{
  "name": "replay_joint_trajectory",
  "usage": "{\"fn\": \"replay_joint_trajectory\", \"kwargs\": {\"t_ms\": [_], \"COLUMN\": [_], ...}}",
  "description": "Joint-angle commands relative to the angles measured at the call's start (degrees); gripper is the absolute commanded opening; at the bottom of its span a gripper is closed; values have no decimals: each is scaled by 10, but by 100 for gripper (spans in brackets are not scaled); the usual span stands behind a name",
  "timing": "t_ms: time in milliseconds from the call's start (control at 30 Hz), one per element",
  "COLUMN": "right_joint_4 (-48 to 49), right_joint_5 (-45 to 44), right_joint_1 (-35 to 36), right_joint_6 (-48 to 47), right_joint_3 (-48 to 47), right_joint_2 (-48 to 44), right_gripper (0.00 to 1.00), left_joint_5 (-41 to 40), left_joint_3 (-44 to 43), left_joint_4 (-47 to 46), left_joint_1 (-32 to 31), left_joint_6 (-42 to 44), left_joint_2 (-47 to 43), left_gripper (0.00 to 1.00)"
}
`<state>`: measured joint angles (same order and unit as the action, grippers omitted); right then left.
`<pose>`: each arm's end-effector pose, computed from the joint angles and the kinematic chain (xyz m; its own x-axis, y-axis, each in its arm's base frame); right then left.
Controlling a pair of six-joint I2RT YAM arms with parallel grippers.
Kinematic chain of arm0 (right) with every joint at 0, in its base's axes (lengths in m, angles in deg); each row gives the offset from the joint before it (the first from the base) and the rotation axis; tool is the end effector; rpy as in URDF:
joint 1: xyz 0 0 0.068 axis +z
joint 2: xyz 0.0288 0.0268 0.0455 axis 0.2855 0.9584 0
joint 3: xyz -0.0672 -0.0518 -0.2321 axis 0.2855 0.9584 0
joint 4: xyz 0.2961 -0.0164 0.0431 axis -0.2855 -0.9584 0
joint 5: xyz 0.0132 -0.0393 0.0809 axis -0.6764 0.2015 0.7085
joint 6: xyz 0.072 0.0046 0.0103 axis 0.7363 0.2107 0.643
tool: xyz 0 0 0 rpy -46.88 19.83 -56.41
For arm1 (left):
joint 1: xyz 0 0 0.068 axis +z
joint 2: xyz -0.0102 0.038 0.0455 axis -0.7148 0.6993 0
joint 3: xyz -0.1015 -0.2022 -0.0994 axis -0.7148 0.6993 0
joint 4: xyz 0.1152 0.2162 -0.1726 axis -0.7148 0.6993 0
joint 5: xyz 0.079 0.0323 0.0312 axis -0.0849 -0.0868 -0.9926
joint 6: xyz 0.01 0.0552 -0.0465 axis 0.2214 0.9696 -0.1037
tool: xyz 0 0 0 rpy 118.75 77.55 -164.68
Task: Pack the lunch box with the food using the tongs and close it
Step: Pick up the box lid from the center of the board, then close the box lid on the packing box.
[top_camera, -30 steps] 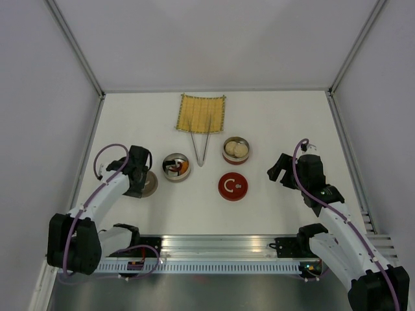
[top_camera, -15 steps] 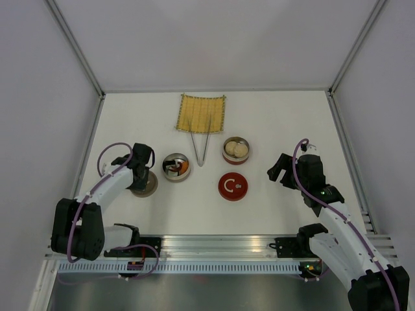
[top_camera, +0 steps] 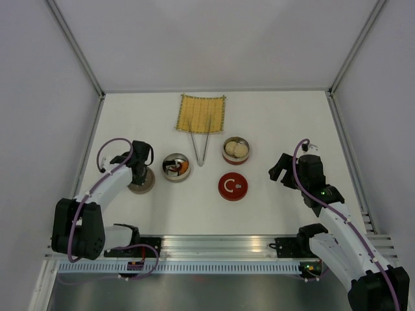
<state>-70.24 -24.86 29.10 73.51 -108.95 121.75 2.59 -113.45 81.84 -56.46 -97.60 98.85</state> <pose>0.2397 0.0526 0.1728 -0.6223 0.4065 -0.6690 0.1431 0.8993 0.4134 0.2613 -0.0204 0.1117 -0.0317 -0.8867 -0.4612 -0.9453 0.1764 -0.2743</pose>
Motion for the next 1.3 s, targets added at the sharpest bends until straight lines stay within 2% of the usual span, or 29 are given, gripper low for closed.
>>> {"fn": "replay_joint_trajectory", "kwargs": {"t_ms": [0, 33, 167, 200, 233, 333, 400, 433, 567, 767, 1033, 1267], "right_joint_4": [-5, -4, 2, 4, 4, 10, 11, 13, 4, -14, -24, -11], "right_joint_5": [-15, -18, -18, -18, -17, -15, -12, -9, -11, -23, -32, -26], "right_joint_1": [-1, 0, -1, 0, -1, -1, -1, 0, -1, -1, 0, -1], "right_joint_6": [-5, -5, -2, -1, -1, -1, -2, -1, -3, -3, -10, -8], "right_joint_3": [-13, -13, -17, -20, -22, -24, -25, -26, -30, -29, -29, -27], "right_joint_2": [-6, -5, 2, 7, 8, 18, 24, 25, 22, 3, 3, 15], "right_gripper": [92, 93, 93, 93, 92, 92, 92, 92, 92, 92, 92, 92], "left_joint_5": [-49, -50, -29, -2, 20, 164, 260, 276, 272, 249, 189, 179], "left_joint_3": [-66, -88, -124, -128, -135, -173, -202, -215, -270, -287, -295, -284], "left_joint_4": [-15, -16, -27, -43, -54, -86, -76, -62, -28, -16, -1, 4], "left_joint_1": [4, 3, -1, -2, -2, -2, -5, -10, -59, -135, -154, -174], "left_joint_6": [147, 215, 374, 407, 475, 605, 645, 670, 720, 734, 723, 727], "left_joint_2": [-51, -57, -102, -111, -131, -125, -99, -89, -18, 51, 91, 115], "left_gripper": [2, 2, 2, 2, 2, 2, 2, 2, 2, 2, 2, 2]}}
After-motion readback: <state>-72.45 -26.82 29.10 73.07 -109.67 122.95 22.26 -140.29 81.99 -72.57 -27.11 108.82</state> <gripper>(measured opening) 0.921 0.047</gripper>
